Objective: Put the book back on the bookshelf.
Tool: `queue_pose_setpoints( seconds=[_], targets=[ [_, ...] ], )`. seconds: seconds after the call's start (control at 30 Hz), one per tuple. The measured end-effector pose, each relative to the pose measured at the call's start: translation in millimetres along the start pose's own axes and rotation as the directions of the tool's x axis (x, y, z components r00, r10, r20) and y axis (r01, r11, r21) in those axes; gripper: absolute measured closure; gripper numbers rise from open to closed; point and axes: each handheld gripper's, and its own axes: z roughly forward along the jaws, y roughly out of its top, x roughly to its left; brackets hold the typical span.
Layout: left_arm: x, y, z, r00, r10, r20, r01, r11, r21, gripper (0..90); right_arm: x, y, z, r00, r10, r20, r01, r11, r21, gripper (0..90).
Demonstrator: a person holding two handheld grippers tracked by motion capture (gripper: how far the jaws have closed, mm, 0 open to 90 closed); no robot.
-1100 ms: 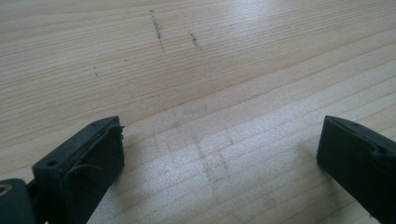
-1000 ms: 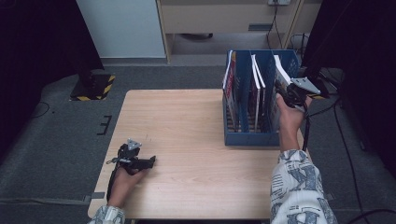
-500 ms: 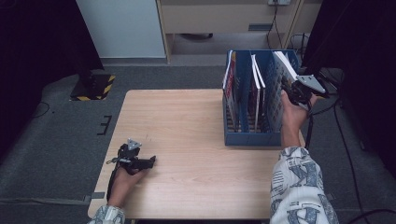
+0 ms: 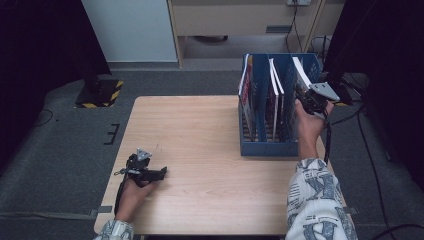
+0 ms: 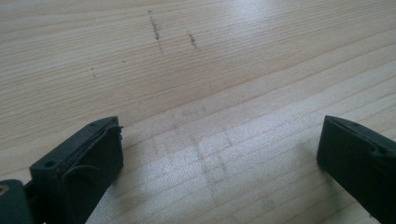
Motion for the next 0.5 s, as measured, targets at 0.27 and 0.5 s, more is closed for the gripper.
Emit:
queue_pose_setpoints(
  seconds=[0.27,0.5],
  targets=[
    [0.0,0.0,0.0,1.0000,0.000,0.000,0.000,1.0000,0.000,0.0,5.9,0.7,-5.2,0.9997,-0.013,-0.019,0.013,1.000,0.014,65.4],
    [0.0,0.0,0.0,1.0000,0.000,0.000,0.000,1.0000,0.000,0.0,7.0,3.5,-9.6,0.9997,0.003,-0.023,-0.002,1.000,0.023,48.8]
  ],
)
